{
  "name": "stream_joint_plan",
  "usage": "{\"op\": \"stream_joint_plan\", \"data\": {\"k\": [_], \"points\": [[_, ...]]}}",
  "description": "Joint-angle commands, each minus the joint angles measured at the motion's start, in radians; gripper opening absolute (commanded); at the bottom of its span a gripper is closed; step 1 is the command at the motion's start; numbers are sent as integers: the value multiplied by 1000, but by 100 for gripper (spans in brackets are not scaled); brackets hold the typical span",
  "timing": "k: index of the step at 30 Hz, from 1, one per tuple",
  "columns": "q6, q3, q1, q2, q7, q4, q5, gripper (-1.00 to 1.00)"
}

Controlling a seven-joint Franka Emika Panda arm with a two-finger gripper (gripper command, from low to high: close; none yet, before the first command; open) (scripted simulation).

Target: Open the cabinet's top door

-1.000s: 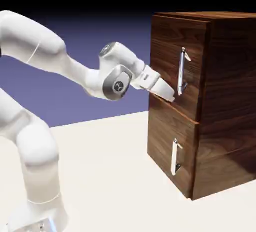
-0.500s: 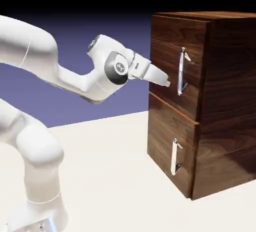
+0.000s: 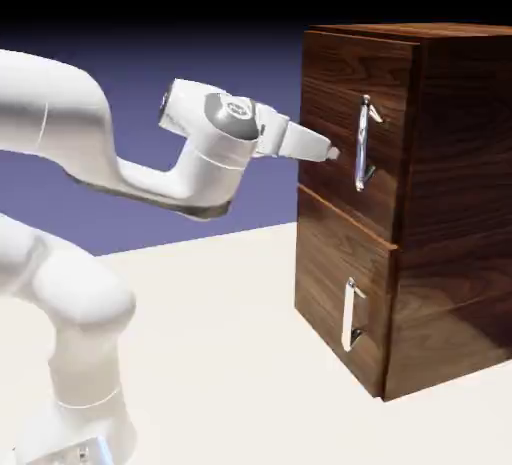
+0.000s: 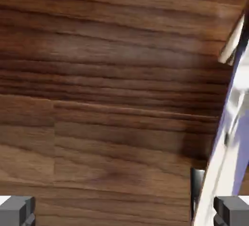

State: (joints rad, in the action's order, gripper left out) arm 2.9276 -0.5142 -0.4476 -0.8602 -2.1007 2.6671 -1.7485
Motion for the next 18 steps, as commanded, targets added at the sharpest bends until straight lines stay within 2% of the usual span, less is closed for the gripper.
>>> {"op": "stream_joint_plan", "data": {"k": [1,18], "points": [[-3,-13,-11,-7,-34,-4,-44,100],[-49,-230,-195,-130,-609,-64,-783,100]]}}
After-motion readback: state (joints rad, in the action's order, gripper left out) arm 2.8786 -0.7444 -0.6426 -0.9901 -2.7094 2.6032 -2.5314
